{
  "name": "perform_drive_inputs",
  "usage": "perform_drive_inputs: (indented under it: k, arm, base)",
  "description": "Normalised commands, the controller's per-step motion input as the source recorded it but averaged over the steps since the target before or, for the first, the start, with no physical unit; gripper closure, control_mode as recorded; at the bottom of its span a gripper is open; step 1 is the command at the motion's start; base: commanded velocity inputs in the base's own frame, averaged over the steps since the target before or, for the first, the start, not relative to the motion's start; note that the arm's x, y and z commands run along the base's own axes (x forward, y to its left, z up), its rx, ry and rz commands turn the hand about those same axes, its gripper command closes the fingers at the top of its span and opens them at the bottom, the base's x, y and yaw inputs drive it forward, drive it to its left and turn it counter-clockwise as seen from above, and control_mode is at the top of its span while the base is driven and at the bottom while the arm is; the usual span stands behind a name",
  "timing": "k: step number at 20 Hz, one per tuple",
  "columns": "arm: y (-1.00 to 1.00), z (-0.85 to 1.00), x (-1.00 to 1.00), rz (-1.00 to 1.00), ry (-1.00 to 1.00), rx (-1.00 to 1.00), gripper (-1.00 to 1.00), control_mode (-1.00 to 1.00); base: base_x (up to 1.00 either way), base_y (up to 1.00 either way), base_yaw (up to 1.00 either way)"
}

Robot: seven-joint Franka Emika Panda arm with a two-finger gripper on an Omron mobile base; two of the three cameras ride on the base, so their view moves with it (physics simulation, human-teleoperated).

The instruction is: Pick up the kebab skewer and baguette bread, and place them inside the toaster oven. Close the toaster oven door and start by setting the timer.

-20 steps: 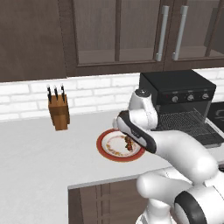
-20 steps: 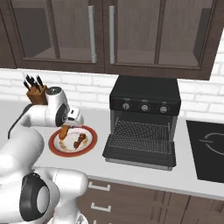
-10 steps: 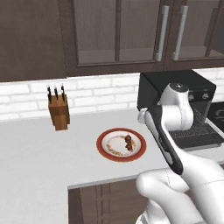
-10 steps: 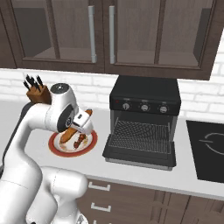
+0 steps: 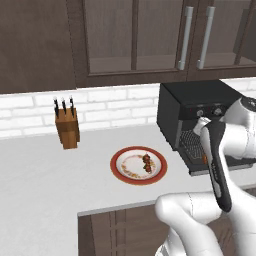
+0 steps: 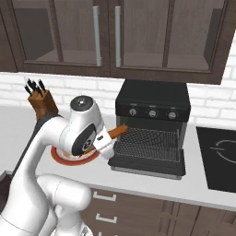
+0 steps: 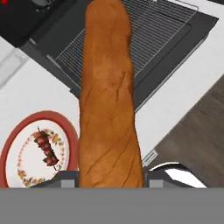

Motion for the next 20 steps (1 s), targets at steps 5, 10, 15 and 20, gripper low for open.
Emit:
perform_drive_inputs:
  k: [5,10,15,20]
  arm:
    - [-0.85,0.32,0.0,-0.35,-0.19,0.2,1.0,-1.0]
    - [-0.64,0.0,0.0,-0.19,-0.21,0.28,1.0,-1.0]
    - [-0.1,-0.09,0.33,-0.11,-0.17,0.18,1.0,-1.0]
    - [-0.05,-0.08,0.49,-0.02,-0.12,0.05,1.0,-1.0]
  base:
    - [0.0,0.0,0.0]
    - [0.0,0.0,0.0]
    - [0.0,0.0,0.0]
    - [0.0,0.0,0.0]
